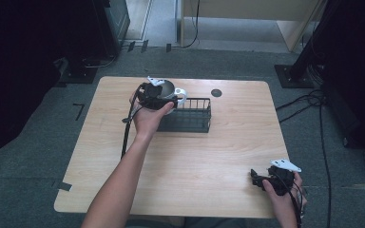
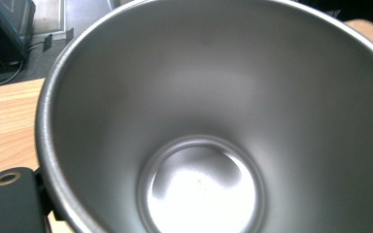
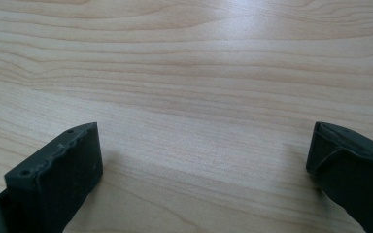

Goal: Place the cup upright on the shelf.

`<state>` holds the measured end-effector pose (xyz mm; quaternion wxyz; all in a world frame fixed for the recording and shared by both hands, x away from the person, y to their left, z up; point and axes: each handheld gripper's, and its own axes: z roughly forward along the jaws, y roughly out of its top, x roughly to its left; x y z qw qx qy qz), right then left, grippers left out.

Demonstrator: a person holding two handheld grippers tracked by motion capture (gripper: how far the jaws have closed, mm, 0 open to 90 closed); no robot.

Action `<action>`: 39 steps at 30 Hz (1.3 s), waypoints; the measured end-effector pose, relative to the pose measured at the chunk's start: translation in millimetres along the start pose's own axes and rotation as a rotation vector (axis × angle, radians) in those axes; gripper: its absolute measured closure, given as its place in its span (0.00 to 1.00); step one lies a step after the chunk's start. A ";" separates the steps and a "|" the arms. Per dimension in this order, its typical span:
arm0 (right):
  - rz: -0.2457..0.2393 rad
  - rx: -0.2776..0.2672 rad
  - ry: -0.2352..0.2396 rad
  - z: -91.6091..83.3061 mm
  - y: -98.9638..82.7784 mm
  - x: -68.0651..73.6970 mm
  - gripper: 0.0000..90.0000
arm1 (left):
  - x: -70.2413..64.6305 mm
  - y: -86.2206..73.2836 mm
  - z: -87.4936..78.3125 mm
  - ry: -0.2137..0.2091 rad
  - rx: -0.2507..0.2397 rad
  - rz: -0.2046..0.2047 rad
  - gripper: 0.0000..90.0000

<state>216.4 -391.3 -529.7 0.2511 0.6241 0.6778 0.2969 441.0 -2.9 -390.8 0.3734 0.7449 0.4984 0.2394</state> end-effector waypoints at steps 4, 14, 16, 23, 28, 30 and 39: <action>0.000 0.000 0.000 0.0 0.0 0.0 0.00 | -1.4 -3.4 7.2 -0.005 0.004 0.016 0.09; 0.000 0.000 0.000 -0.1 0.0 0.0 0.00 | 0.0 -16.9 24.7 -0.004 0.055 0.040 0.09; 0.000 0.000 0.000 0.0 0.0 0.0 0.00 | 0.6 -19.7 26.3 -0.012 0.054 0.037 0.09; 0.000 0.000 0.000 -0.1 0.0 0.0 0.00 | 1.0 -27.5 31.8 -0.027 0.077 0.064 0.09; 0.000 0.001 0.000 -0.1 0.0 0.0 0.00 | 2.6 -29.9 31.3 -0.043 0.063 0.064 0.09; 0.000 0.000 0.000 0.0 0.0 0.0 0.00 | 3.7 -30.0 31.2 -0.060 0.059 0.068 0.07; 0.000 0.000 0.000 0.0 0.0 0.0 0.00 | 10.1 -25.7 20.2 -0.074 0.046 0.062 0.00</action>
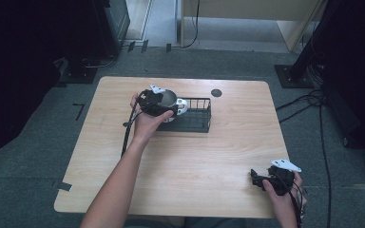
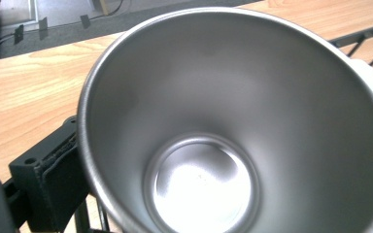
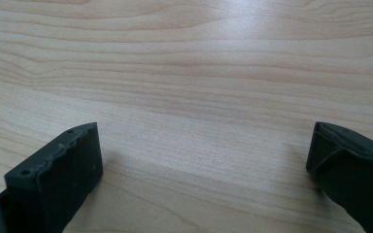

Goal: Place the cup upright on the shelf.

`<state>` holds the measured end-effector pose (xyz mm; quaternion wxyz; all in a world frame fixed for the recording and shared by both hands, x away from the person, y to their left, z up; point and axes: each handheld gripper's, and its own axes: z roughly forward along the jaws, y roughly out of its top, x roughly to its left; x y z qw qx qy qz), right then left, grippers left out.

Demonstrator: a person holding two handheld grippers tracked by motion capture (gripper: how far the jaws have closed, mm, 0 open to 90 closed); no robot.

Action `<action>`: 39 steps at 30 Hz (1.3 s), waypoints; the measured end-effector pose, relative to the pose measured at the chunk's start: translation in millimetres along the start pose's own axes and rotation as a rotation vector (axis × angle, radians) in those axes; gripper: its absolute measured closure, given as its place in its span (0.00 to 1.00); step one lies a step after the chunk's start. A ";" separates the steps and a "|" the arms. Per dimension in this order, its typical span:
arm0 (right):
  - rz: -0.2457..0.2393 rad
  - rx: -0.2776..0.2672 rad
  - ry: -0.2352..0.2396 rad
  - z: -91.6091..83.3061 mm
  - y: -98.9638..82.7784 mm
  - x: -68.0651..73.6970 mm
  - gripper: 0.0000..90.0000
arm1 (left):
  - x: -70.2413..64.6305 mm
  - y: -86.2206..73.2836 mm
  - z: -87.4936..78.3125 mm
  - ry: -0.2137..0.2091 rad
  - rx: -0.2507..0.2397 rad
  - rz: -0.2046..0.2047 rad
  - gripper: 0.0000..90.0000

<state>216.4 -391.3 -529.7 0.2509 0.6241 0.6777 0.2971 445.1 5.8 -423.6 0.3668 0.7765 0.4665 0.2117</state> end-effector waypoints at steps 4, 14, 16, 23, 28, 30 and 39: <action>0.000 0.000 0.000 0.0 0.0 0.0 0.00 | 2.3 0.8 -7.0 -0.006 0.004 0.014 0.00; 0.000 0.000 0.000 0.0 0.0 0.0 0.00 | 4.9 4.6 -23.9 -0.025 -0.016 0.019 0.00; 0.000 0.000 0.000 0.0 0.0 0.0 0.00 | 5.1 5.0 -27.9 -0.030 -0.018 0.022 0.00; -0.001 0.001 0.000 0.0 0.0 0.0 0.00 | 6.8 5.6 -42.0 -0.034 -0.032 0.027 0.00; 0.000 0.000 -0.001 0.0 0.0 0.1 0.00 | 9.2 -0.4 -54.4 -0.037 -0.050 0.035 0.00; -0.001 0.000 0.000 0.1 0.0 0.1 0.00 | 11.1 -4.9 -58.2 -0.032 -0.052 0.036 0.00; -0.001 0.000 0.000 0.0 0.0 0.1 0.00 | 20.8 -33.0 -70.4 -0.023 -0.055 0.011 0.00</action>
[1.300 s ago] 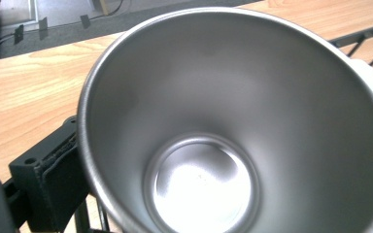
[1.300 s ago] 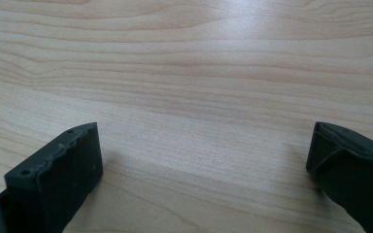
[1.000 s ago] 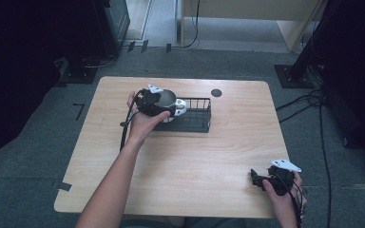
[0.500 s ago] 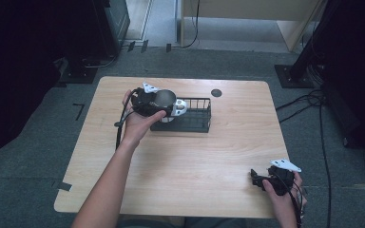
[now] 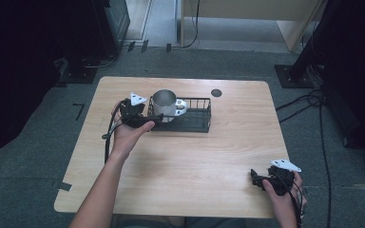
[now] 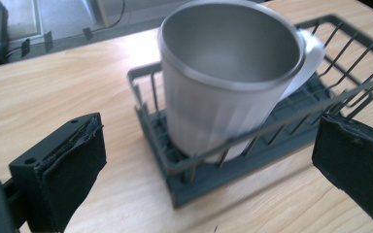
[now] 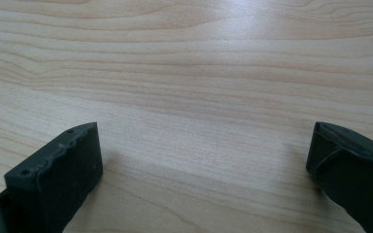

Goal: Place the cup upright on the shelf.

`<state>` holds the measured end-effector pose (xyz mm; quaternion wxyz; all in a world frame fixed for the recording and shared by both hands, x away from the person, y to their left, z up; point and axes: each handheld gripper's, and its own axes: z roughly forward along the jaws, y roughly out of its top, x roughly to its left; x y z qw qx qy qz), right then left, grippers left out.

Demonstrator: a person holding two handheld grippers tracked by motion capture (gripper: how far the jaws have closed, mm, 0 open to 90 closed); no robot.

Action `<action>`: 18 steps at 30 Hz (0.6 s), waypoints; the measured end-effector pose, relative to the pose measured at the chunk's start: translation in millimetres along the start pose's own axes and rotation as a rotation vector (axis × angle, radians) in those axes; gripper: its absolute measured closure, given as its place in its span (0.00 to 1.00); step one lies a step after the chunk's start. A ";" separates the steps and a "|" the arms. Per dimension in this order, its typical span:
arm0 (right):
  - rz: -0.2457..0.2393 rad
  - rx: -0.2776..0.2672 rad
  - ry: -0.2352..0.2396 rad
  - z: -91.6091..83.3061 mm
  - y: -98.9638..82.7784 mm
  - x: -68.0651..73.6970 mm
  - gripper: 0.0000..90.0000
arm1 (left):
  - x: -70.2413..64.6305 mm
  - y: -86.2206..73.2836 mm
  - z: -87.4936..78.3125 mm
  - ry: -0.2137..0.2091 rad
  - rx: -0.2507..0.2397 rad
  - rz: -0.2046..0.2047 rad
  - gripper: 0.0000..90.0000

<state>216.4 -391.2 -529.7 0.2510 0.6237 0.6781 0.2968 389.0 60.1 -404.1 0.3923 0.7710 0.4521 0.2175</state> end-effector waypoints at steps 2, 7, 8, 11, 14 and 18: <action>0.000 0.001 0.000 -0.1 0.0 0.0 0.00 | 2.7 -5.4 -1.4 0.006 0.008 -0.003 0.00; 0.000 0.001 0.000 0.0 0.0 0.0 0.00 | 7.1 -18.1 -6.1 0.010 0.013 -0.012 0.00; 0.001 0.001 -0.001 -0.1 0.0 0.0 0.00 | 8.3 -24.0 -8.1 0.018 0.020 -0.010 0.00; 0.000 0.001 -0.001 -0.1 0.0 0.0 0.00 | 8.9 -30.4 -9.7 0.025 0.032 -0.002 0.00; 0.000 0.000 0.000 0.0 0.0 0.0 0.00 | 10.4 -40.9 -13.0 0.032 0.041 -0.002 0.00; 0.000 0.000 0.000 0.0 0.0 0.0 0.00 | 14.3 -54.6 -17.5 0.037 0.048 -0.019 0.00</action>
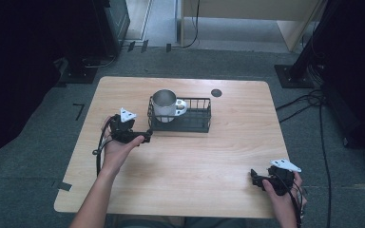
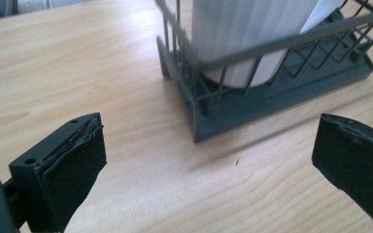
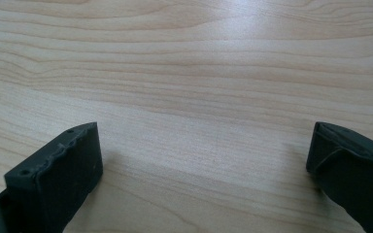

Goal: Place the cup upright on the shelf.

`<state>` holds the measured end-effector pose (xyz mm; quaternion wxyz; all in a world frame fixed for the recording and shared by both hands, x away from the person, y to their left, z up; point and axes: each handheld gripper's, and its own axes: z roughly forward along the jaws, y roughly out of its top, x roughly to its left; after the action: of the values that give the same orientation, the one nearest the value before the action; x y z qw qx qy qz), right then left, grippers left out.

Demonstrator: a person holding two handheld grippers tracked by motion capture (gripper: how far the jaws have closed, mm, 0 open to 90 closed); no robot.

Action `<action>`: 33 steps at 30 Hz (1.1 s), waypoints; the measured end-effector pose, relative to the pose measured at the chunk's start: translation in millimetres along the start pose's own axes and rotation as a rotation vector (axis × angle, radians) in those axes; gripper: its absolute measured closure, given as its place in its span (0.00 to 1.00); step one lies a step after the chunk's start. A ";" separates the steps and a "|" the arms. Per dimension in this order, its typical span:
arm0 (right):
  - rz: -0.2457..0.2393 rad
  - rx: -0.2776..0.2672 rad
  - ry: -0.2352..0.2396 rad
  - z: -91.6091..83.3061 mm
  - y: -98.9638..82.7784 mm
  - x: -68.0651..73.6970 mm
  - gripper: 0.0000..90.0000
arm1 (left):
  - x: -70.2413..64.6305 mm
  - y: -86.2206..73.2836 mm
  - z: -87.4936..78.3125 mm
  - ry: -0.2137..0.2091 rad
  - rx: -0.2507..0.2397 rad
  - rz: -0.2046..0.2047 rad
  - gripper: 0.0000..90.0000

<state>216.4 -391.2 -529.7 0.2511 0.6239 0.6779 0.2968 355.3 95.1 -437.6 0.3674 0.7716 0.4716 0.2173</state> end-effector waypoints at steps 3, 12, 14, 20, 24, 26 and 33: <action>-0.001 0.001 0.000 -0.1 0.0 0.0 0.00 | 3.3 -10.3 -2.4 0.006 0.004 -0.012 0.00; -0.001 0.001 0.000 0.0 0.0 0.0 0.00 | 18.1 -44.3 -12.7 0.028 0.027 -0.055 0.00; -0.001 0.001 0.000 -0.1 0.0 0.0 0.00 | 21.2 -51.5 -15.2 0.031 0.027 -0.072 0.00; -0.003 0.001 0.000 -0.1 0.0 -0.2 0.00 | 29.7 -72.6 -21.0 0.045 0.043 -0.097 0.00; -0.003 0.001 0.000 -0.1 0.0 -0.2 0.00 | 37.1 -86.3 -24.7 0.066 0.062 -0.106 0.00; -0.003 0.001 0.000 -0.1 0.0 -0.2 0.00 | 40.7 -93.2 -26.7 0.076 0.072 -0.109 0.00; -0.003 0.001 0.000 0.0 0.0 -0.2 0.00 | 48.1 -116.0 -35.3 0.161 0.101 -0.132 0.00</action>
<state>216.3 -391.3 -529.7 0.2515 0.6230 0.6789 0.2960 287.5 183.6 -505.3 0.3025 0.7364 0.5597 0.2299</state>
